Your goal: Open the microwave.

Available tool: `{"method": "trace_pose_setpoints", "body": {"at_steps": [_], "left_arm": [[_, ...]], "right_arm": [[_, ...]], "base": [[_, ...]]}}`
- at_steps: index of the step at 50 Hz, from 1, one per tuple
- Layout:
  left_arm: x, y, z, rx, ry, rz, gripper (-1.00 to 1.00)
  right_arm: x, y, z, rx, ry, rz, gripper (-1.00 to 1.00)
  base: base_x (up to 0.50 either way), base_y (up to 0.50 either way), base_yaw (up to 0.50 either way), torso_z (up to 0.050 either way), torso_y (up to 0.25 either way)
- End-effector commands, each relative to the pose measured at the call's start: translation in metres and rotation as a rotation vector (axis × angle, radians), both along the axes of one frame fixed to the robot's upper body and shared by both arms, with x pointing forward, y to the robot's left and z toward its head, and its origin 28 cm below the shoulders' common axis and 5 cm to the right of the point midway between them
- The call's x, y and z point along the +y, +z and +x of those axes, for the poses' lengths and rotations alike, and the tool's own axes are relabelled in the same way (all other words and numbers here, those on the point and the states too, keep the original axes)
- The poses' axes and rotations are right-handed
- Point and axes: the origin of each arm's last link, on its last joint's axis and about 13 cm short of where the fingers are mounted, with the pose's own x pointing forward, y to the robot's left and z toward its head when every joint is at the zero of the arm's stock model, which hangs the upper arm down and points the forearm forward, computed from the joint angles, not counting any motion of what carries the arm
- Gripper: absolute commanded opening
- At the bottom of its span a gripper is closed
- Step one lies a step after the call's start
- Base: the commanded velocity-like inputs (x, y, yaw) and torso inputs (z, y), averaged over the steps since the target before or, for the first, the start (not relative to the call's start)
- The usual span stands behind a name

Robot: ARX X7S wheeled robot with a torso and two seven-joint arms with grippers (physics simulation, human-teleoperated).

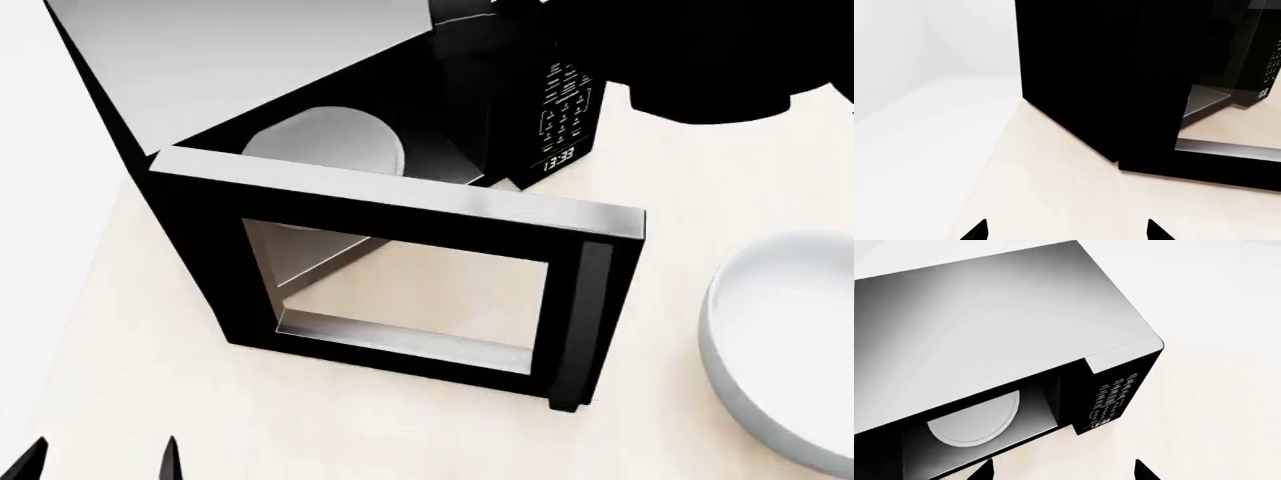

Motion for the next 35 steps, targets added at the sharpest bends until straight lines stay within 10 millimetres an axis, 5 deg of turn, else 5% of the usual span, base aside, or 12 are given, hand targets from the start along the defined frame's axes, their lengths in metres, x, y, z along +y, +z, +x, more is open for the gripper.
{"method": "trace_pose_setpoints", "body": {"at_steps": [1, 35], "left_arm": [[0.001, 0.000, 0.000, -0.001, 0.004, -0.002, 1.00], [0.001, 0.001, -0.001, -0.002, 0.003, -0.007, 1.00]], "right_arm": [[0.000, -0.009, 0.012, 0.097, -0.008, 0.013, 1.00], [-0.004, -0.030, 0.016, 0.192, -0.007, -0.020, 1.00]], "base": [[0.00, 0.00, 0.00, 0.000, 0.000], [0.00, 0.00, 0.00, 0.000, 0.000]]}}
